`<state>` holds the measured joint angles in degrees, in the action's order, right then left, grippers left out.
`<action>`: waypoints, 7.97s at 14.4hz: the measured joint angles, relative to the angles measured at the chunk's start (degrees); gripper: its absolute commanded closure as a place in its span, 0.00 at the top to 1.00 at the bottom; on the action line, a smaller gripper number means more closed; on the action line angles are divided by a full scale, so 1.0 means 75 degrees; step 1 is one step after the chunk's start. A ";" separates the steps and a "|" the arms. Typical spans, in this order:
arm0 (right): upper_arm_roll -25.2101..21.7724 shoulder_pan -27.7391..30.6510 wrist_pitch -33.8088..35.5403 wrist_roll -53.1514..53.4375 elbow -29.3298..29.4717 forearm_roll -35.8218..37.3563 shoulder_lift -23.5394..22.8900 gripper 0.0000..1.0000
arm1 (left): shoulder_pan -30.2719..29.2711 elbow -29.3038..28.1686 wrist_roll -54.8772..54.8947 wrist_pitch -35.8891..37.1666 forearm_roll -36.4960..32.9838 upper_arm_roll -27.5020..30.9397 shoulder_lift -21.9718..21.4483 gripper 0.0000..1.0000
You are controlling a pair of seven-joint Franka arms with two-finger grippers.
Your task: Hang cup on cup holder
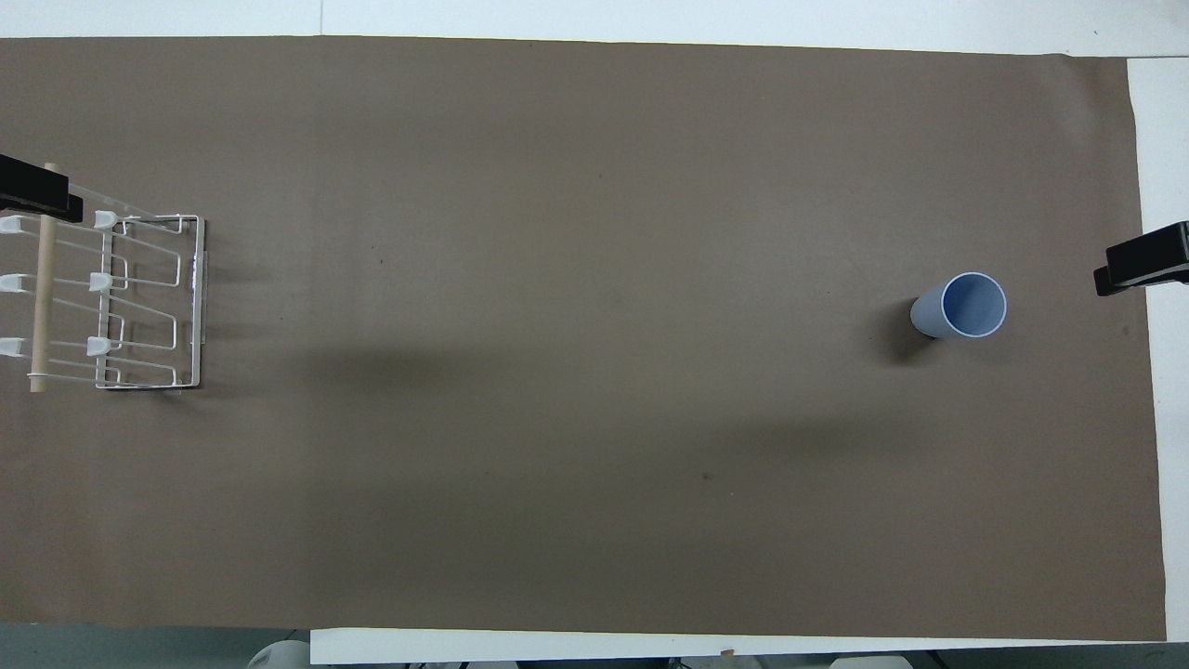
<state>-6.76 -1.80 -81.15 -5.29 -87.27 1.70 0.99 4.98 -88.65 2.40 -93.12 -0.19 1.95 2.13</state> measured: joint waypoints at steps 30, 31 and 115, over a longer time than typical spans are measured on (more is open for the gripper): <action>0.0061 0.0957 -0.5164 -0.3238 -0.3825 -0.0662 -0.1306 0.67 | -0.0004 -0.0005 -0.0033 0.0012 0.0000 -0.0006 -0.0019 1.00; 0.0074 0.0953 -0.5299 -0.3280 -0.3892 -0.0662 -0.1295 0.62 | -0.0004 -0.0005 -0.0033 -0.0011 0.0000 -0.0006 -0.0019 1.00; 0.0620 -0.2512 -0.5291 0.0529 -0.2692 -0.8124 -0.1087 0.99 | 0.1918 -0.1173 -1.3172 -0.1655 -0.0146 -0.0046 -0.0197 0.29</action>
<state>-2.11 -20.64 -120.83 -1.32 -107.46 -59.23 -7.16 19.36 -97.44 -96.39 -105.54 -1.29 1.61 0.65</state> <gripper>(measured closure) 0.004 0.282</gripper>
